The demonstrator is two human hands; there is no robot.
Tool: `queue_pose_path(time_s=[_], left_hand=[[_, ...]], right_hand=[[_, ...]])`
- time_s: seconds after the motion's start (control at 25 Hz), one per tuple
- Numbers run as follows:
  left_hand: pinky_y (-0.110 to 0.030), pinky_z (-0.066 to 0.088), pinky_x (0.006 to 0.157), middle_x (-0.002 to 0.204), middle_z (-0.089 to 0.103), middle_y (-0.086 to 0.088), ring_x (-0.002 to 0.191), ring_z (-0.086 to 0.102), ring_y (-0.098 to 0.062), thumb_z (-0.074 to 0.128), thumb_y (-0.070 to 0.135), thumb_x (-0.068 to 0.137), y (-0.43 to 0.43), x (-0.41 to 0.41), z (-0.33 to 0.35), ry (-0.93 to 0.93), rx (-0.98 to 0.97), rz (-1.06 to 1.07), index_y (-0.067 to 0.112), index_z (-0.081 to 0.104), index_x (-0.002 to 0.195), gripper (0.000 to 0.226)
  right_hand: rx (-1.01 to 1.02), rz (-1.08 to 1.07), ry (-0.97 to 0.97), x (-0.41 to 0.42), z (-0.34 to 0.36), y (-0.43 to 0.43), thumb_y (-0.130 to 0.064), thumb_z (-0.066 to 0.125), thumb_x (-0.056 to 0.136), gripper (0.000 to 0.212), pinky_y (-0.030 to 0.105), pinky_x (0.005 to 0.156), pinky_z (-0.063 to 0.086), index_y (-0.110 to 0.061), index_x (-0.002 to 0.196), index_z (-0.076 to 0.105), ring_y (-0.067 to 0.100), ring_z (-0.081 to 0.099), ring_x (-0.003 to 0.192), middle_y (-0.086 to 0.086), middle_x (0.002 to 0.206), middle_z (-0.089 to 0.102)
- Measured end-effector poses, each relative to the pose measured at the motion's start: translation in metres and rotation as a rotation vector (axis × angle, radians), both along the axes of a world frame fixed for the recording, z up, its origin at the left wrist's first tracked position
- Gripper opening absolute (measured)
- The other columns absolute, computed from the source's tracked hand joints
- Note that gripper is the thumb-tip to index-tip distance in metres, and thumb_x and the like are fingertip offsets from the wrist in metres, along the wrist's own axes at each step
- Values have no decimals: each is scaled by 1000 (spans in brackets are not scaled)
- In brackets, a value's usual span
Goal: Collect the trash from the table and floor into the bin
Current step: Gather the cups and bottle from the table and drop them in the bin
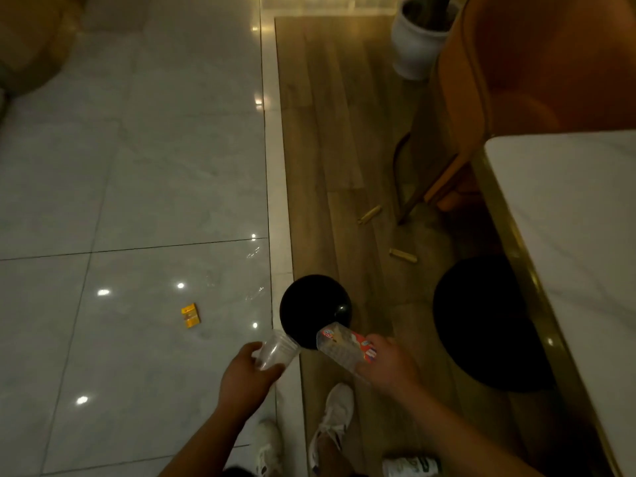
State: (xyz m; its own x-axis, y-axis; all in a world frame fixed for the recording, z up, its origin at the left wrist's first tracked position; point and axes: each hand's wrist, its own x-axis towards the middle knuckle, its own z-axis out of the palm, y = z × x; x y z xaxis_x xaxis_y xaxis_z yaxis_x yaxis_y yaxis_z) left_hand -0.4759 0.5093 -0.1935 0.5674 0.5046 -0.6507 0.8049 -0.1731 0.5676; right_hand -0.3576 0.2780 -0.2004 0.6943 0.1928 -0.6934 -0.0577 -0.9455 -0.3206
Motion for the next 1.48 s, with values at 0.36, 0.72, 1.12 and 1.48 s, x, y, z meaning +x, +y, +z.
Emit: queue_pose_path(time_s=[0.36, 0.72, 1.12, 1.48], left_hand=[[-22, 42, 53, 89, 61, 1, 69, 57, -10, 73, 39, 71, 22, 109, -209, -19, 330, -395, 24, 56, 108, 44], [-37, 44, 80, 99, 62, -8, 92, 57, -28, 68, 34, 76, 17, 148, -322, -17, 714, -1007, 19, 57, 116, 45], [-41, 43, 88, 106, 59, -8, 100, 55, -28, 62, 36, 78, 10, 146, -317, 16, 705, -1088, 22, 52, 124, 49], [-37, 45, 86, 109, 61, -6, 99, 59, -25, 57, 32, 82, -15, 119, -237, 38, 606, -1111, 22, 51, 125, 44]], right_hand=[[-106, 130, -135, 73, -214, 49, -51, 65, 76, 64, 38, 92, 45, -20, 130, 50, 32, 51, 115, 12, 126, 54], [-153, 182, -167, 74, -313, 71, -52, 76, 69, 71, 40, 88, 47, -22, 128, 49, 32, 49, 113, 12, 120, 57], [-43, 121, -89, 58, -313, 66, -33, 64, 83, 43, 41, 90, 48, -18, 122, 55, 34, 47, 119, 11, 126, 53], [44, -27, 78, 20, -258, 26, -33, 59, 84, 30, 41, 83, 56, -20, 110, 60, 30, 62, 104, 9, 113, 65]])
